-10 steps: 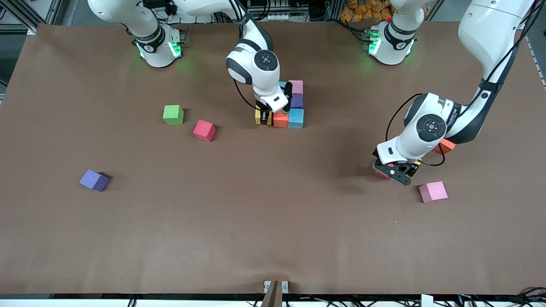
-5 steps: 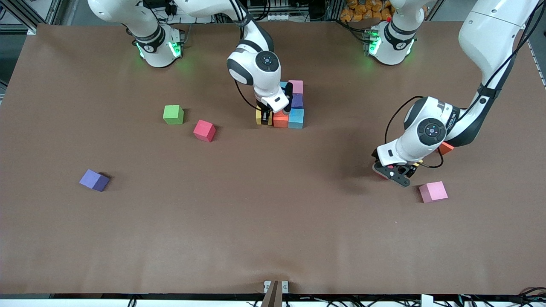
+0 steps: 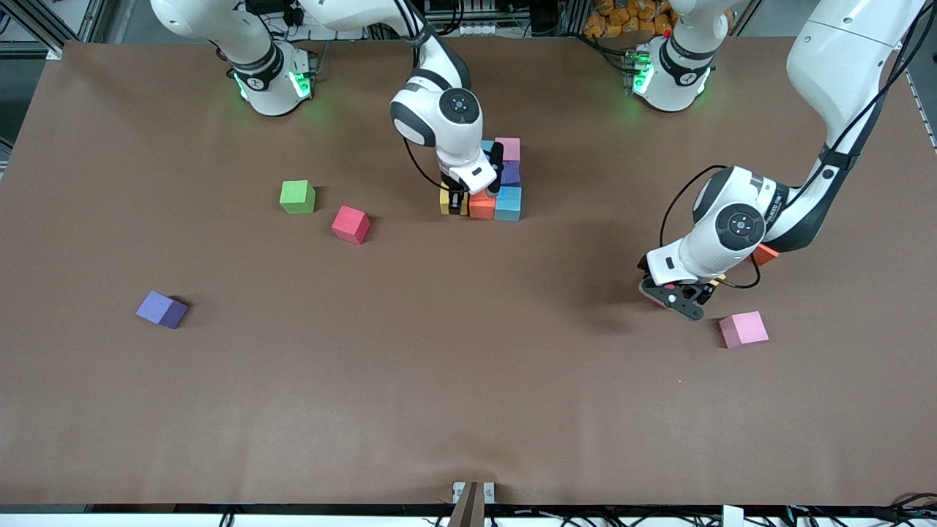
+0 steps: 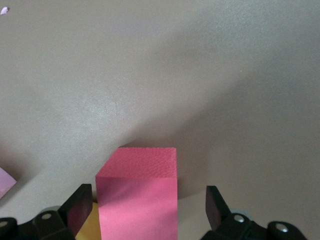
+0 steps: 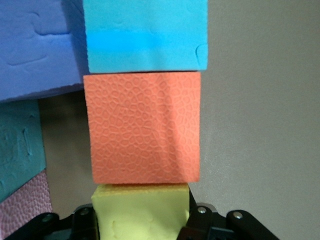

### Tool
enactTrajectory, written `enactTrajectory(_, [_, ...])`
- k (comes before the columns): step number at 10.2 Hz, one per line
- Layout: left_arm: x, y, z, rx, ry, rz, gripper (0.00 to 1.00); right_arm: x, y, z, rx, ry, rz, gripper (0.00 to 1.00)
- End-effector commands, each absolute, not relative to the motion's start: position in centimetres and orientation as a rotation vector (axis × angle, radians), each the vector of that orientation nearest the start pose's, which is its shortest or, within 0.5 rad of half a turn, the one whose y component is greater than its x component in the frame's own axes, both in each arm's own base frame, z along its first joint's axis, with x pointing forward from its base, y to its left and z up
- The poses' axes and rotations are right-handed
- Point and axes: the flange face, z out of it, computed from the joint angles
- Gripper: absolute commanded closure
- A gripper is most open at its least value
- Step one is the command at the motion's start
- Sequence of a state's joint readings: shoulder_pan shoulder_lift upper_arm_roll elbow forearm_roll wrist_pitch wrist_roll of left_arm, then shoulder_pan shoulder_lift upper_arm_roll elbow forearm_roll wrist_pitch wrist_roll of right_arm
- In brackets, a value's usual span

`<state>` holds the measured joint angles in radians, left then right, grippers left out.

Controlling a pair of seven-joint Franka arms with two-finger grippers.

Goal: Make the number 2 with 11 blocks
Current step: 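Grasp the pink cube with the left gripper while the right gripper releases yellow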

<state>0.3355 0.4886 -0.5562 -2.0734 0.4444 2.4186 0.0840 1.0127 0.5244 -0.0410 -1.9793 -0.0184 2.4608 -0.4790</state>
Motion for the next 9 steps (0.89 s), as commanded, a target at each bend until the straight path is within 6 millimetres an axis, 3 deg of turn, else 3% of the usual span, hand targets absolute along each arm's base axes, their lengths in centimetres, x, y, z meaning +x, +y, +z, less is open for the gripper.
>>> enactTrajectory(1, [56.97,-11.53,21.85,-2.954,0.938,0.033,0.00,34.36,50.88,19.59,-2.365,-2.130,0.043,0.51])
enactTrajectory(6, [56.98,-11.03,21.42,-2.951,0.969,0.045,0.00,34.51,50.78,19.60,-2.368,-2.127,0.043,0.41])
enactTrajectory(7, [56.98,-11.03,21.42,-2.951,0.969,0.045,0.00,34.44,50.83,19.59,-2.367,-2.128,0.043,0.36])
enactTrajectory(9, [57.00,-10.94,21.47,-2.949,0.969,0.044,0.00,34.67,50.67,19.67,-2.371,-2.122,0.043,0.00])
